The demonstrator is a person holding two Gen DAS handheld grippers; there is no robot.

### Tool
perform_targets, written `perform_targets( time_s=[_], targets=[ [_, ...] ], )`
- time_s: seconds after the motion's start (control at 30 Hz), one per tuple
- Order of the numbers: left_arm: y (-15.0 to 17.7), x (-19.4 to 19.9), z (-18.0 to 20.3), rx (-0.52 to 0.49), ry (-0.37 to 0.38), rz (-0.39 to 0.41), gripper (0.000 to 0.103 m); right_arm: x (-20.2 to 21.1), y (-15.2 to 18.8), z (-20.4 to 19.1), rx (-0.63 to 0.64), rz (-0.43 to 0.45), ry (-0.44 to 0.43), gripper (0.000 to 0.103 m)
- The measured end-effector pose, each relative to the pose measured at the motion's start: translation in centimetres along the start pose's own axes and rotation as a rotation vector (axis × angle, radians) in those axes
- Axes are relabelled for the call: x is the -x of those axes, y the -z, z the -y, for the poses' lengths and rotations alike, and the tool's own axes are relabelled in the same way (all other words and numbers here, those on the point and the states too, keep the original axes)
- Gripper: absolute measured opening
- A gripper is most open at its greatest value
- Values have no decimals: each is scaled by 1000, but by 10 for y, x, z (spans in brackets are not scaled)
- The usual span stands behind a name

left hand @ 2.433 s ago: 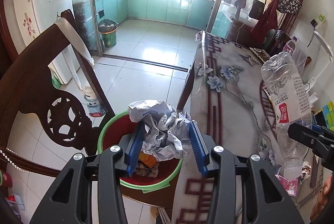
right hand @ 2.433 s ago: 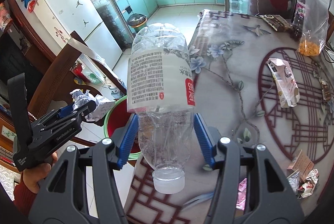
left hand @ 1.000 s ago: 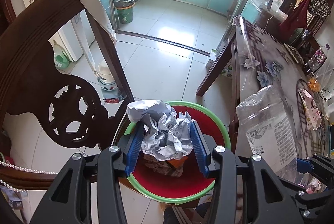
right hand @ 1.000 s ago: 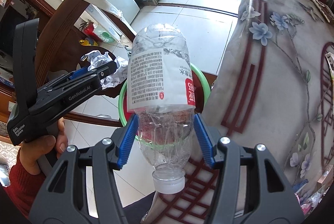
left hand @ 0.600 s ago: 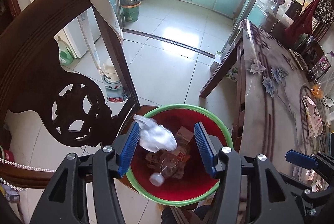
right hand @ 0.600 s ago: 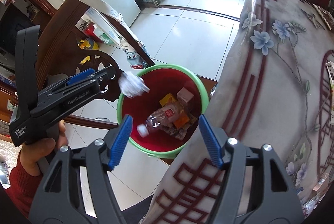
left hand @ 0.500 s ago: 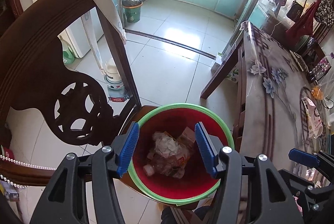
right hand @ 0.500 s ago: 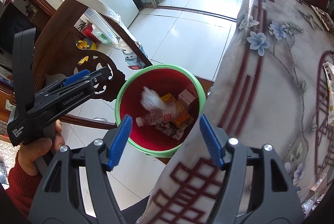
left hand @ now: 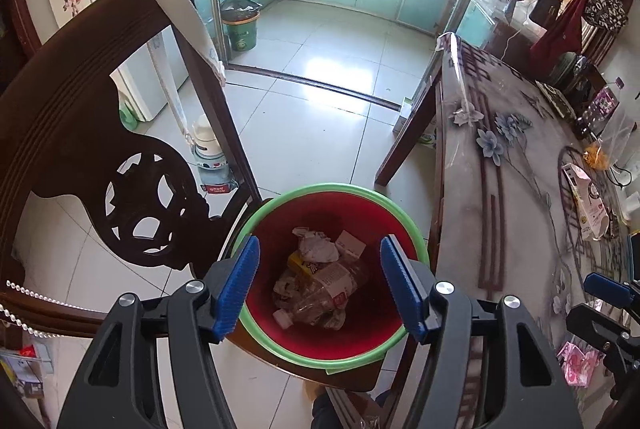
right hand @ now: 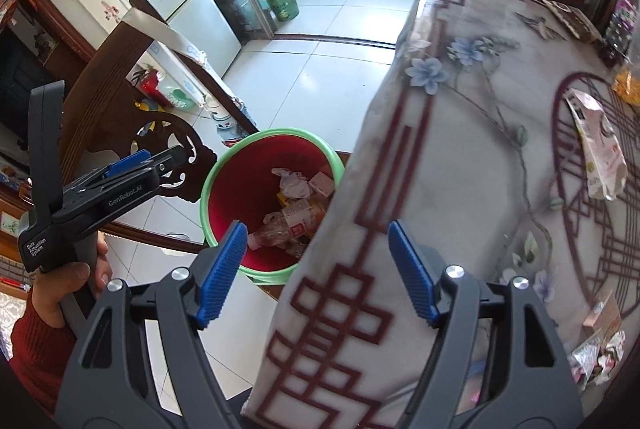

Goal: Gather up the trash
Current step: 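Move both open tools back over the trash on the table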

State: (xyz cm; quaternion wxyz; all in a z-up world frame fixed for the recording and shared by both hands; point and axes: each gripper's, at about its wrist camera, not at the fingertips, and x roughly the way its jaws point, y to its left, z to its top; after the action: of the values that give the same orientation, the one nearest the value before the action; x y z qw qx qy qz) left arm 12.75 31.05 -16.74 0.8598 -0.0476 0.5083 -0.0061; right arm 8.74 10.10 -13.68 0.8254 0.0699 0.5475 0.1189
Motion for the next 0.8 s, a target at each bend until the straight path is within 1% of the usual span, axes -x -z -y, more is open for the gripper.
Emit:
perform_targets(
  time_s=[0.13,0.3,0.47,0.57,0.67,0.8],
  targets=[
    [5,6,21,-51,17,4,60,13,18,22,-64,13,24,72],
    [13,12,57,-107,62,14,60,38,45,60,-144,45,78,72],
    [28,16,111,-193,114,-1,60,73,73,106,-221,84,149,74],
    [40,25,144,-240,141,9,60,88,90,137,-258,92,180,75],
    [53,33,171,-249,163,8,60,101,105,173,-272,87,194,75],
    [76,35,206,-228,162,-36,61,117,120,222,-261,70,212,75]
  ],
)
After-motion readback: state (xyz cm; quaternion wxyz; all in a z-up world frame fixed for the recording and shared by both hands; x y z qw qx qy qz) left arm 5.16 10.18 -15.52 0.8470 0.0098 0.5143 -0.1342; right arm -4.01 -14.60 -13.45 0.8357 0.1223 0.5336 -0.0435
